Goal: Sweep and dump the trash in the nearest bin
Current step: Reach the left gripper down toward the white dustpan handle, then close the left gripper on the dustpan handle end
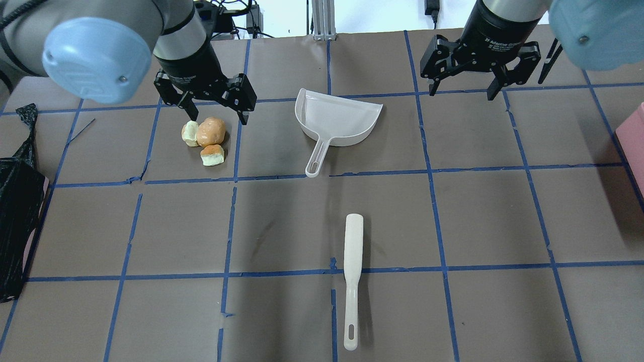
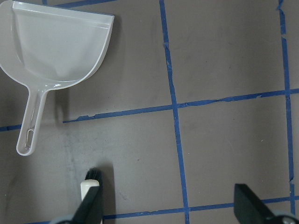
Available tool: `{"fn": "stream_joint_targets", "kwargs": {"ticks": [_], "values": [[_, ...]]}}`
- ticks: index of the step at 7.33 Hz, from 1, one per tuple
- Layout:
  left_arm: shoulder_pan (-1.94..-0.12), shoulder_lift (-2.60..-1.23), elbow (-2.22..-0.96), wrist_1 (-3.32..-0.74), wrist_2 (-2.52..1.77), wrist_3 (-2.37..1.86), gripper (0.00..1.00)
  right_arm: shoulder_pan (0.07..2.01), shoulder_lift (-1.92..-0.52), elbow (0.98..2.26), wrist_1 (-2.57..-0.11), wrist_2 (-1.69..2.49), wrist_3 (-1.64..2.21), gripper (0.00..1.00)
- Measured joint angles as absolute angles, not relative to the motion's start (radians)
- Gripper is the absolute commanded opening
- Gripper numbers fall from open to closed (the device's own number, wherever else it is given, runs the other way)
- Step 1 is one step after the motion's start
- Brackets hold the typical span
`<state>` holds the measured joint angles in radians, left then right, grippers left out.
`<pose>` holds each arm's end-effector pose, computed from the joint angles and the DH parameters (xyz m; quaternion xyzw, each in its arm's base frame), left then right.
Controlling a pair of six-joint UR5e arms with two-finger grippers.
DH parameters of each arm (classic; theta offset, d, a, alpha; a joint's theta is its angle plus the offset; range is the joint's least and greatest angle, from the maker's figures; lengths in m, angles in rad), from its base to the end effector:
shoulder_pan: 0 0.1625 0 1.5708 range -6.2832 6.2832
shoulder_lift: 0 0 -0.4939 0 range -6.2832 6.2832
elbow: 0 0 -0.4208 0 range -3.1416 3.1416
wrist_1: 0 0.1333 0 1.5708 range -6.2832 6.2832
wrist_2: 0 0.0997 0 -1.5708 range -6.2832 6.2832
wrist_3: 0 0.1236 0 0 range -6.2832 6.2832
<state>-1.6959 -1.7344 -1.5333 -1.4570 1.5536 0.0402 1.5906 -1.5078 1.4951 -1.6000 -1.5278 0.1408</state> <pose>-0.2087 -0.5745 0.4721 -0.0825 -0.9965 -0.0065 0.0083 0.1496 -0.5538 0.5416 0.0600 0.9977 -0.0192 0.0231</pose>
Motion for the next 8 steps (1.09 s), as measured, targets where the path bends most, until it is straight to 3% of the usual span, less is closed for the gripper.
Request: {"fn": "stream_joint_targets", "kwargs": {"ticks": [5,8], "values": [[-1.849,-1.869,-1.61,-1.191,1.518,0.027,1.0,1.588,-1.521,1.526,-1.601,-1.529,0.136,1.0],[-1.885,-1.921,-1.717,-0.965,1.516,0.025,1.0,1.556,-1.521,1.536,-1.602,-1.532,0.082,1.0]]}}
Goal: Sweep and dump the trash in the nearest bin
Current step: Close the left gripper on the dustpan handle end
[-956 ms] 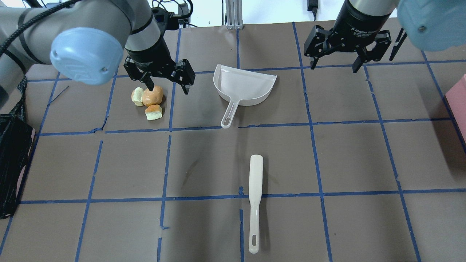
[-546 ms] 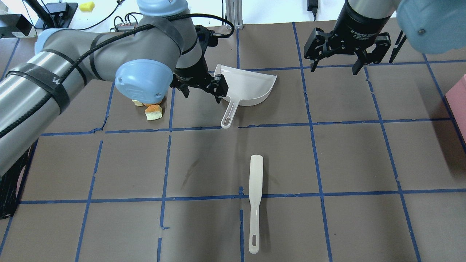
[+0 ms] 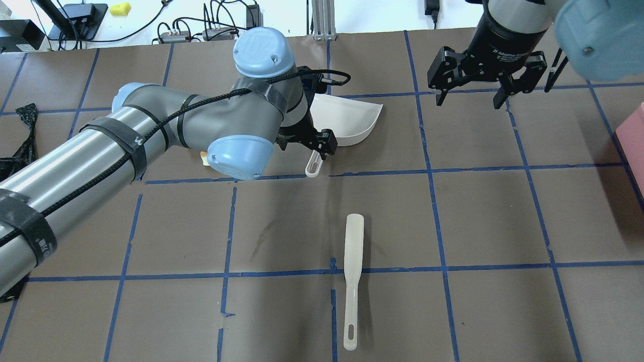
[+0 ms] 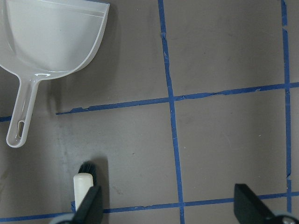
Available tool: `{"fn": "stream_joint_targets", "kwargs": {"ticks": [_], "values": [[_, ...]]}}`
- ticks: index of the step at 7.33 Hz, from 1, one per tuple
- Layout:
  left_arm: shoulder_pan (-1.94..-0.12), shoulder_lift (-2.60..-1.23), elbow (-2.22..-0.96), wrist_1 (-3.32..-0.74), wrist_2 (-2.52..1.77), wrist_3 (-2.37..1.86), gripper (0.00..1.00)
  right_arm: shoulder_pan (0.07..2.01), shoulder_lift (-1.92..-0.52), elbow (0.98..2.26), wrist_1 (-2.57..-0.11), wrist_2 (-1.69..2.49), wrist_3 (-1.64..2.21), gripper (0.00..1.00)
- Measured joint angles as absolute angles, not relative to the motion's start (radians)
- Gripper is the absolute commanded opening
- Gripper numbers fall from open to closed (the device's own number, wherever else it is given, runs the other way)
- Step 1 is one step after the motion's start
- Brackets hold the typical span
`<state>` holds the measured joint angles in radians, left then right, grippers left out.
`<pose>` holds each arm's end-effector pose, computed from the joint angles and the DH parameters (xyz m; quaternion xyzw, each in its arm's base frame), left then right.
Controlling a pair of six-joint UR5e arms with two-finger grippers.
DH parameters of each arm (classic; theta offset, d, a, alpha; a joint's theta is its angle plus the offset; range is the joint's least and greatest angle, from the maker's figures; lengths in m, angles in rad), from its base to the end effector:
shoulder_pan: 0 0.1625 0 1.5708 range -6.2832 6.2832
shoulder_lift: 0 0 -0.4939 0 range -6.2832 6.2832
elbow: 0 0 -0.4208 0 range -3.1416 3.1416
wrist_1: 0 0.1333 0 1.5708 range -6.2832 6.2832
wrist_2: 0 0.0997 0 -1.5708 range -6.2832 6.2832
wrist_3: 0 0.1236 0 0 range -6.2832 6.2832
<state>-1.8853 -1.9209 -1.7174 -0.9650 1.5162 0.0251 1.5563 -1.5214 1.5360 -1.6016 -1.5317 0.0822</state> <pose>-0.3348 -0.5766 0.3141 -0.1701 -0.9835 0.0500 0.0348 0.1302 -0.5488 0.5278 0.0482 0.9986 -0.0074 0.0198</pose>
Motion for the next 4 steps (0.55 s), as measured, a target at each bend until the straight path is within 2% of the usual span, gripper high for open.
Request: {"fn": "stream_joint_targets", "kwargs": {"ticks": [2,3,4], "values": [[-1.906,-1.961,-1.735,-0.893,1.517,0.022,1.0,1.523,-1.522,1.537,-1.6,-1.53,0.058,1.0],[-1.913,-1.983,-1.738,-0.867,1.517,0.021,0.97,1.517,-1.522,1.537,-1.599,-1.53,0.054,1.0],[-1.923,-1.995,-1.741,-0.853,1.519,0.021,0.89,1.517,-1.523,1.537,-1.598,-1.529,0.053,1.0]]}}
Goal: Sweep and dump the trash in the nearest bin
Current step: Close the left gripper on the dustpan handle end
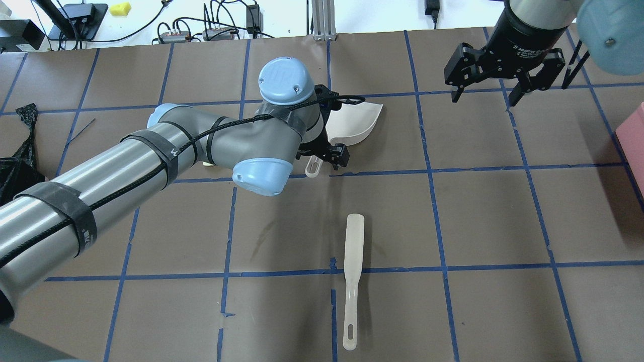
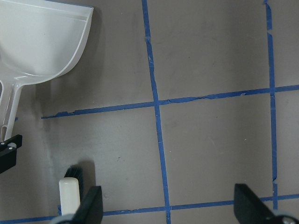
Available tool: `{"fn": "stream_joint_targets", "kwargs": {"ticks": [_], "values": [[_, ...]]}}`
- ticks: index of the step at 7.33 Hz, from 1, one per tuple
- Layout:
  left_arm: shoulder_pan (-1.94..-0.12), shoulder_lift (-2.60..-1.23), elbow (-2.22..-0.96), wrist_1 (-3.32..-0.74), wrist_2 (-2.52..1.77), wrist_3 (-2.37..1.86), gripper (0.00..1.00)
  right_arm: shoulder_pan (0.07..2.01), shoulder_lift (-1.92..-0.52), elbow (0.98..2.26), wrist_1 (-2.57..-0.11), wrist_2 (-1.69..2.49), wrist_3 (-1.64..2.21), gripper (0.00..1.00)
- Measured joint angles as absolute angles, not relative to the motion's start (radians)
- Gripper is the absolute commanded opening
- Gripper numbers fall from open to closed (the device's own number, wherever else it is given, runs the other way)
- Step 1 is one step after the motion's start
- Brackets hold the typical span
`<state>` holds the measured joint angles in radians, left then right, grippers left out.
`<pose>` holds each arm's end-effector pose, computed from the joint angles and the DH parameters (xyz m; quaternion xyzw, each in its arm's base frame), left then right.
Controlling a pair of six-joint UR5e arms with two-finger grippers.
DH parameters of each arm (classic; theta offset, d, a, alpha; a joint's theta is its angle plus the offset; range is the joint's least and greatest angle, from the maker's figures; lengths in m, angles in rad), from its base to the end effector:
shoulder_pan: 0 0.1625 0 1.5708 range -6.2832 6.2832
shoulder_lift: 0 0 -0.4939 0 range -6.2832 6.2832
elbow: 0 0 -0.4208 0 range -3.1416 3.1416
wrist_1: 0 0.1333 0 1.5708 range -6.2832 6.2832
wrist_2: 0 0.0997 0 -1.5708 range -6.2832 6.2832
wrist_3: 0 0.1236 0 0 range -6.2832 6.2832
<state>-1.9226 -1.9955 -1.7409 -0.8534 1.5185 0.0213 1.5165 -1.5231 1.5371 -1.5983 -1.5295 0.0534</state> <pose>-0.3607 -0.5771 0.2664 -0.1866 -0.9802 0.0561 0.0358 0.1086 -0.5524 0.5278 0.0537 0.9983 -0.0068 0.0206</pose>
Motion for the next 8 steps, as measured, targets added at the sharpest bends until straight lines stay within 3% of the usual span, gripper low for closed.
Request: {"fn": "stream_joint_targets", "kwargs": {"ticks": [3,5,7,8], "values": [[-1.933,-2.006,-1.743,-0.845,1.521,0.028,0.87,1.52,-1.525,1.538,-1.596,-1.529,0.052,1.0],[-1.933,-2.015,-1.743,-0.836,1.524,0.032,0.69,1.52,-1.527,1.539,-1.594,-1.529,0.053,1.0],[-1.933,-2.016,-1.745,-0.833,1.527,0.033,0.65,1.52,-1.528,1.541,-1.593,-1.529,0.054,1.0],[-1.932,-2.016,-1.746,-0.833,1.528,0.035,0.52,1.52,-1.528,1.543,-1.593,-1.529,0.054,1.0]]}}
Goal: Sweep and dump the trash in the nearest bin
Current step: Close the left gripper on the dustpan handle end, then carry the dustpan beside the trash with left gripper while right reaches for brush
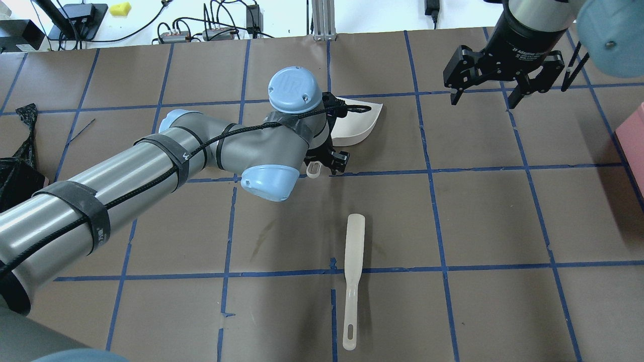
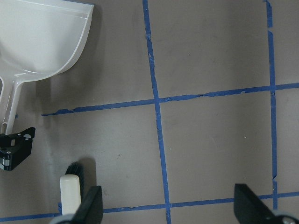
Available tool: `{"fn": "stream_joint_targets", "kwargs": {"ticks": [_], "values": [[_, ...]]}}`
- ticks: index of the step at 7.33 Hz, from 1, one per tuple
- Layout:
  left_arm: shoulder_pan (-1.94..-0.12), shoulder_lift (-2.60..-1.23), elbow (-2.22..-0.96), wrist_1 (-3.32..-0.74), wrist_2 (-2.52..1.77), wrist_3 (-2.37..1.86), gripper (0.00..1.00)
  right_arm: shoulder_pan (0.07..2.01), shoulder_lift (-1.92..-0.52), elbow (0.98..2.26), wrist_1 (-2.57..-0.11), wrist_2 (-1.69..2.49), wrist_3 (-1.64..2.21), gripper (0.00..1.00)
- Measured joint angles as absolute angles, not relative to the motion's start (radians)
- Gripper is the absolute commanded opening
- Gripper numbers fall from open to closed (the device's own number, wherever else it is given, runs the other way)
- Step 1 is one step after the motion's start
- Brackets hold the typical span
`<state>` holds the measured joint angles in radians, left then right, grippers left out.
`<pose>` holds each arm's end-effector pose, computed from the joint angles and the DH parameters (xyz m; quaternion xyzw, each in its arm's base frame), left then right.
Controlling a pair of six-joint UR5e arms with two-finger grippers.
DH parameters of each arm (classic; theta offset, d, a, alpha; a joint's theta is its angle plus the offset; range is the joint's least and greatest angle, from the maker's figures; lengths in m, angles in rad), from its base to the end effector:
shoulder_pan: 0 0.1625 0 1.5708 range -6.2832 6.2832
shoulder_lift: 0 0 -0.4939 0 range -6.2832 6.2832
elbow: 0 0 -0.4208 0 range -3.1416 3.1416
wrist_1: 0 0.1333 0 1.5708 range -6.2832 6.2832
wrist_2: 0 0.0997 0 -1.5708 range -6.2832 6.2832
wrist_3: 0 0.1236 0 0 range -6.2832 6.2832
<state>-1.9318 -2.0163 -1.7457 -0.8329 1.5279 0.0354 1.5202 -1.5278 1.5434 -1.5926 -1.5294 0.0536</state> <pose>-0.3659 -0.5766 0.2526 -0.1978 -0.9783 0.0544 0.0306 0.1108 -0.5487 0.5265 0.0520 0.9984 -0.0031 0.0207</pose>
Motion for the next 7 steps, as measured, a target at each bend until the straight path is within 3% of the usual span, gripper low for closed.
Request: {"fn": "stream_joint_targets", "kwargs": {"ticks": [2,3,7], "values": [[-1.928,-2.017,-1.745,-0.833,1.529,0.035,0.14,1.52,-1.528,1.544,-1.594,-1.529,0.054,1.0],[-1.927,-2.016,-1.743,-0.833,1.53,0.034,0.07,1.52,-1.528,1.545,-1.594,-1.529,0.054,1.0],[-1.919,-1.999,-1.722,-0.832,1.533,0.03,0.02,1.521,-1.531,1.545,-1.594,-1.528,0.054,1.0]]}}
